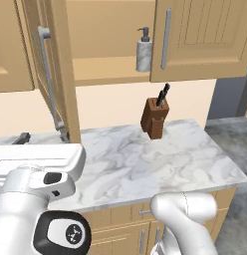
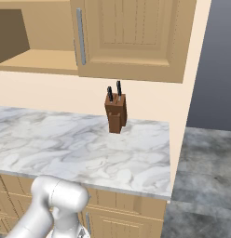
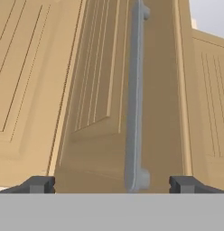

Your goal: Pick up the dish brush and soap dispenser from the sink, and place them back in the cabinet, and close the cabinet doors.

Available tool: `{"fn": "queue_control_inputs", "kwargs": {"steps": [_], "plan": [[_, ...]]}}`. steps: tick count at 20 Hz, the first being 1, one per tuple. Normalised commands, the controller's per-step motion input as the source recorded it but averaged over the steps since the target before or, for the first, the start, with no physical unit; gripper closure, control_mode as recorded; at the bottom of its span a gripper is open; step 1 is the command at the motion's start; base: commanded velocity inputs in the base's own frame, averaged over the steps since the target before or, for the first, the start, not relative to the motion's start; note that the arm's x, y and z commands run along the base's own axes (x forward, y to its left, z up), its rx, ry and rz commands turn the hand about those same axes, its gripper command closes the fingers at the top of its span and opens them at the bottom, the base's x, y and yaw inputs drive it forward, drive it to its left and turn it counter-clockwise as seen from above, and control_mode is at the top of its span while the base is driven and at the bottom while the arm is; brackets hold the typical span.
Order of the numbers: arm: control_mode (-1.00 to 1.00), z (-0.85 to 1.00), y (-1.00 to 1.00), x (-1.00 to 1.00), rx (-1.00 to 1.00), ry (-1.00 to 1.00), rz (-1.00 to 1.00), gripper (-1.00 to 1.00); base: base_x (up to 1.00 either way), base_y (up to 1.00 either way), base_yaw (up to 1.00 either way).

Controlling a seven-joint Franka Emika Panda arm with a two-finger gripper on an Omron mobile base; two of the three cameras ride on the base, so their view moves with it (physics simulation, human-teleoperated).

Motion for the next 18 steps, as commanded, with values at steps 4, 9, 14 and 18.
{"fn": "queue_control_inputs", "kwargs": {"steps": [4,9,14,18], "plan": [[-1.0,0.0,-0.28,0.34,0.04,0.0,0.0,-1.0,0.0,0.0,0.0],[-1.0,0.0,-0.33,0.4,0.04,0.0,-0.01,-1.0,0.0,0.0,0.0],[-1.0,0.0,-0.33,0.38,0.03,0.0,0.0,-1.0,0.0,0.0,0.0],[-1.0,0.0,-0.31,0.37,0.01,0.0,0.0,-1.0,0.0,0.0,0.0]]}}
